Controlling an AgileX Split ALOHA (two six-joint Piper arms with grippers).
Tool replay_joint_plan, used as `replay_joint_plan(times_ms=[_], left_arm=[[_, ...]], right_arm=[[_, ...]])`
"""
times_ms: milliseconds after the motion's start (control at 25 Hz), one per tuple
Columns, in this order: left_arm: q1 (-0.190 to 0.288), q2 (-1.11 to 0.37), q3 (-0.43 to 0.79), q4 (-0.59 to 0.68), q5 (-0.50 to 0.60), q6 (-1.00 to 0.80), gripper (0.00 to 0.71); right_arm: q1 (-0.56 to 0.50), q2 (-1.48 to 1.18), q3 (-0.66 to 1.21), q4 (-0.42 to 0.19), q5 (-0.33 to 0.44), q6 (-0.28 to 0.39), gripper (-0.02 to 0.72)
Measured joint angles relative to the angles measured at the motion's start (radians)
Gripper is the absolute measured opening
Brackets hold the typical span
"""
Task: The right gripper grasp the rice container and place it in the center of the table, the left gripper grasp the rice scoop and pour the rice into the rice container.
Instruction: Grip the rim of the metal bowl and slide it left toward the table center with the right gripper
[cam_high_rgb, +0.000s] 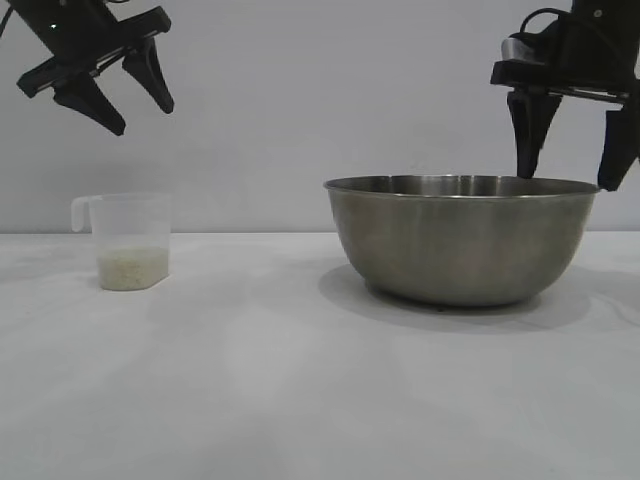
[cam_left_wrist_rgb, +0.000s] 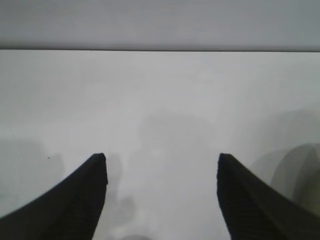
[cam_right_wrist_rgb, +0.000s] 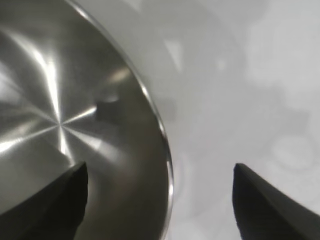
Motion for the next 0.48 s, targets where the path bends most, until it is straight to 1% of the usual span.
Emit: replay_joint_plan(times_ms=[120,160,200,360,400,440,480], left_arm=[[0.000,0.000,0.000,0.000,0.000,0.000,0.399],[0.000,0.000,0.000,0.000,0.000,0.000,0.399],[0.000,0.000,0.000,0.000,0.000,0.000,0.399],[0.000,0.000,0.000,0.000,0.000,0.000,0.399],[0.000,0.000,0.000,0.000,0.000,0.000,0.399],[0.000,0.000,0.000,0.000,0.000,0.000,0.399],[0.000,0.000,0.000,0.000,0.000,0.000,0.399]], right_arm=[[0.000,0.007,0.000,0.010,-0.002,0.000,0.498],[0.000,0.016,0.000,0.018,-0.002,0.000,0.452],[0.000,0.028,0.000,0.023,-0.004,0.000,0.445],[0.000,0.068,0.001,0.030,-0.006,0.000,0.449],[0.000,0.070,0.001,0.030,-0.006,0.000,0.388],[0.000,0.072,0.001,0.030,-0.006,0.000,0.355],[0.000,0.072,0.001,0.032,-0.006,0.000,0.307]])
